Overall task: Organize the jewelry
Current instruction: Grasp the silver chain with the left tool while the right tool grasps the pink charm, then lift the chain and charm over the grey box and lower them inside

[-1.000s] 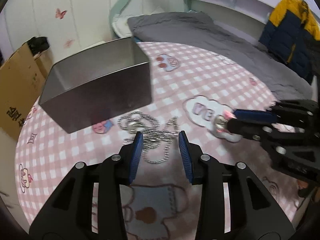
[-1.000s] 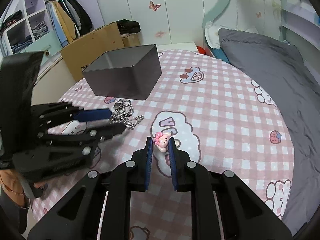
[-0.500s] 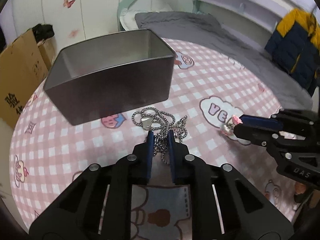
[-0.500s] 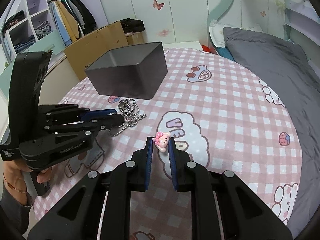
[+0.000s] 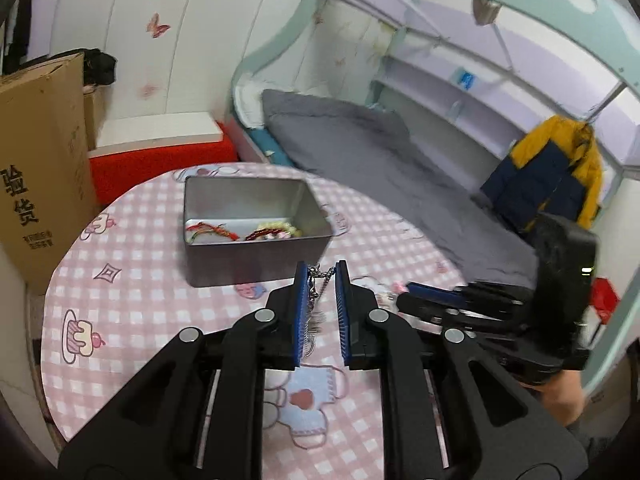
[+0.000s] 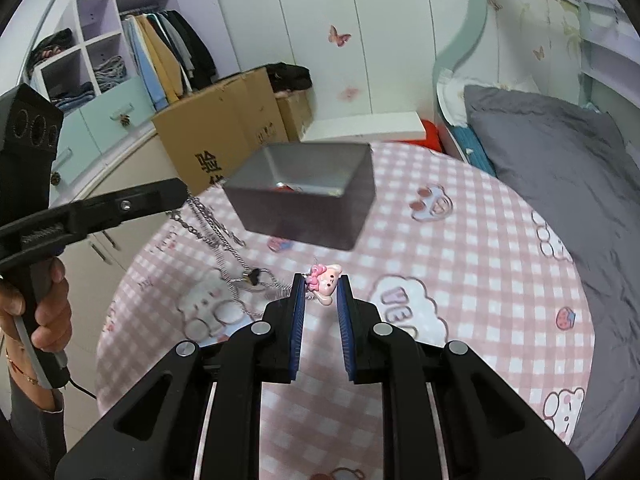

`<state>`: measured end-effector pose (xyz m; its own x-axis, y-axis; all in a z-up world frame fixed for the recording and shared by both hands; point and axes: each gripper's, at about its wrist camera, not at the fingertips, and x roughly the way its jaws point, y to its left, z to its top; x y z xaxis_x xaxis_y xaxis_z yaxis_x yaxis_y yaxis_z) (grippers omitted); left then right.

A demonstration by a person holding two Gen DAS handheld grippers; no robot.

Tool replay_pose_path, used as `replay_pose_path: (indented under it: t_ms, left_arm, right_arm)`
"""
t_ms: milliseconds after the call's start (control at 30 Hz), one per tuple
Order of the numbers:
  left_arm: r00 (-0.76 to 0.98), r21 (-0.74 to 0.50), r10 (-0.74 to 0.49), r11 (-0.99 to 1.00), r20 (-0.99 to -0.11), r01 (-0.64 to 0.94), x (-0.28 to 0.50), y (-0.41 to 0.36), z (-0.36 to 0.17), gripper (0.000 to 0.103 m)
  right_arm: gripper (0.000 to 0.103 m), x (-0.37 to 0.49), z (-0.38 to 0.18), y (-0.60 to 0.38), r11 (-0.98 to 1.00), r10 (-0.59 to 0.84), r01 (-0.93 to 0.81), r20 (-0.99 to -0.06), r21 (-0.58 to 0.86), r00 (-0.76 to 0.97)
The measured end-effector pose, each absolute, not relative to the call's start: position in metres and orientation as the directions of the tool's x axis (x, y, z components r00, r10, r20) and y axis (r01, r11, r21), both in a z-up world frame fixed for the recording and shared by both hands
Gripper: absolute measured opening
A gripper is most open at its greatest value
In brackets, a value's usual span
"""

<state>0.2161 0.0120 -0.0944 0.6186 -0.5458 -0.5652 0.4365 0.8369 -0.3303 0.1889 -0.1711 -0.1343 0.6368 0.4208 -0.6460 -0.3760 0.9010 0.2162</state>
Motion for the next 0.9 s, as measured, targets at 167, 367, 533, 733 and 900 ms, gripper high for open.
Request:
replay_pose_path:
  t_ms: [167, 367, 533, 733, 900]
  left_arm:
    - [0.646, -0.328, -0.556, 0.831, -0.522, 0.449, 0.209, 0.025, -0.071, 0.013]
    - [0.671, -0.313, -0.550, 0.835, -0.497, 0.453, 0.211, 0.037, -0.053, 0.013]
    - [0.672, -0.314, -0.548, 0.836, -0.498, 0.449, 0.219, 0.041, -0.056, 0.013]
    - [0.665, -0.328, -0.544, 0.839, -0.512, 0.433, 0.235, 0.044, -0.064, 0.014]
    - [0.664, -0.319, -0.537, 0.843, -0.521, 0.432, 0.249, 0.043, -0.061, 0.013]
  right_arm:
    - [0.014, 0.192, -0.118, -0.159, 0.893, 0.436, -0.394, -0.626, 0.216, 0.646]
    - [0.014, 0.202, -0.105, -0.150, 0.886, 0.451, -0.407, -0.607, 0.221, 0.654]
    - [0.014, 0.223, -0.094, -0.145, 0.885, 0.459, -0.403, -0.582, 0.234, 0.671]
    - [0.014, 0.258, -0.102, -0.134, 0.899, 0.431, -0.381, -0.600, 0.217, 0.674]
    - [0.015, 0.279, -0.119, -0.131, 0.910, 0.404, -0.357, -0.630, 0.208, 0.663]
